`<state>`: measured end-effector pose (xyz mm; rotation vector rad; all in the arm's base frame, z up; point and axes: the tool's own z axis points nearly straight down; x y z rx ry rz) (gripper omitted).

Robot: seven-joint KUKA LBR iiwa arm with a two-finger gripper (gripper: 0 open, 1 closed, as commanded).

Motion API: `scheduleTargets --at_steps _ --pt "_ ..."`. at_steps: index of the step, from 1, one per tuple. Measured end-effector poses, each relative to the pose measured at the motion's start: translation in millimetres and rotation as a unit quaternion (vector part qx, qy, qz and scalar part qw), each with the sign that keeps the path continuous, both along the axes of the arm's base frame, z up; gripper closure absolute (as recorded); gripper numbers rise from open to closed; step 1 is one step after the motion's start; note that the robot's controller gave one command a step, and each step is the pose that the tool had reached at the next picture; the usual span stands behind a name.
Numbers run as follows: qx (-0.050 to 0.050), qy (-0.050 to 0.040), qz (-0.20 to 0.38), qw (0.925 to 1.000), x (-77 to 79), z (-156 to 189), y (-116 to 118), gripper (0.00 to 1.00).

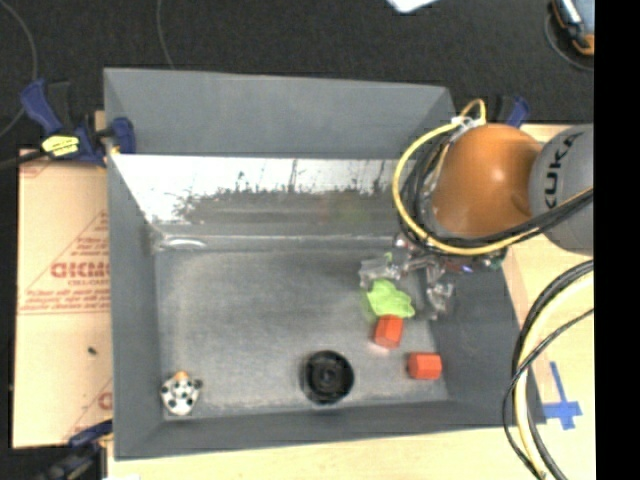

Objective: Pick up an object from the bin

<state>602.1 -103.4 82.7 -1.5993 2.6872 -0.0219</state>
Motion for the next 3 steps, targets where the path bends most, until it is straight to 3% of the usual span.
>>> scheduleTargets --at_steps 1,3 --pt "0.002 0.0012 0.032 0.9995 2.3 -8.9 -14.4 1.00" --pt "0.002 0.0013 0.032 0.9995 1.9 -7.1 -14.3 1.00"
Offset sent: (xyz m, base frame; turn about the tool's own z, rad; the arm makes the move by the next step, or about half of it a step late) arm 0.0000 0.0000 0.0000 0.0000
